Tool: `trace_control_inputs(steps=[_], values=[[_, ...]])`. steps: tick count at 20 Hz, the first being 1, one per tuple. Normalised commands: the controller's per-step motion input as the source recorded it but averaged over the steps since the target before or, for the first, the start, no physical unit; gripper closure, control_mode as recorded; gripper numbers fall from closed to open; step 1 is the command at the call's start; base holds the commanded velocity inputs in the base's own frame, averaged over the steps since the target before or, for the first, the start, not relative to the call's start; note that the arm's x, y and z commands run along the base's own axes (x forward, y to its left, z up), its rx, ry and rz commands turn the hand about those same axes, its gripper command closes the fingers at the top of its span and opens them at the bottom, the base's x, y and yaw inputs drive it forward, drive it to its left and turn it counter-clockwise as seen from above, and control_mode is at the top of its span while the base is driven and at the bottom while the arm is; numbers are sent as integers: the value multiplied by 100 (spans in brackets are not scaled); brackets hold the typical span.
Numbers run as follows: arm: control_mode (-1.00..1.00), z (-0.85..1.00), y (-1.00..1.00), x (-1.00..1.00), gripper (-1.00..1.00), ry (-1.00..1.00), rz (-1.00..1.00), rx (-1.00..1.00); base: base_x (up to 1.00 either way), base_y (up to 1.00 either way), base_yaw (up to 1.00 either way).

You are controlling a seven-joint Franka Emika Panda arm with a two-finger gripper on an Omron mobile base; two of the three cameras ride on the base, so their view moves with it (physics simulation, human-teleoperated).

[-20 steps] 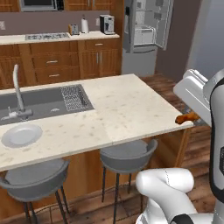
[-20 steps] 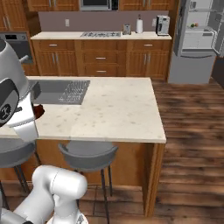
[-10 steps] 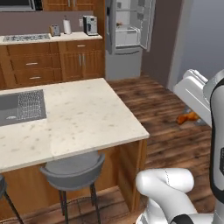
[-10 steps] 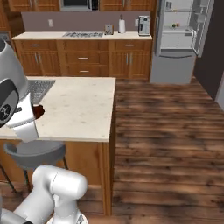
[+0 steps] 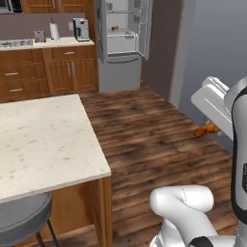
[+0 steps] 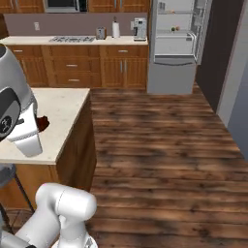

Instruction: Transport the chicken drumstick and lime to the fridge. Place the chicken drumstick on the rack containing meat and place the lime on the rack containing the vegetable, ensuring meats and vegetables are on different racks.

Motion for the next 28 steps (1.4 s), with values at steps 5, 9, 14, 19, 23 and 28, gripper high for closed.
trace_control_inputs(steps=[5,9,14,19,23,28], values=[[100,0,0,0,100,0,0,0,68,-100,0],[100,0,0,0,100,0,0,0,91,-100,1],[100,0,0,0,100,0,0,0,100,-100,7],[100,0,0,0,100,0,0,0,100,-100,19],[100,0,0,0,100,0,0,0,100,-61,18],[100,0,0,0,100,0,0,0,100,-8,15]])
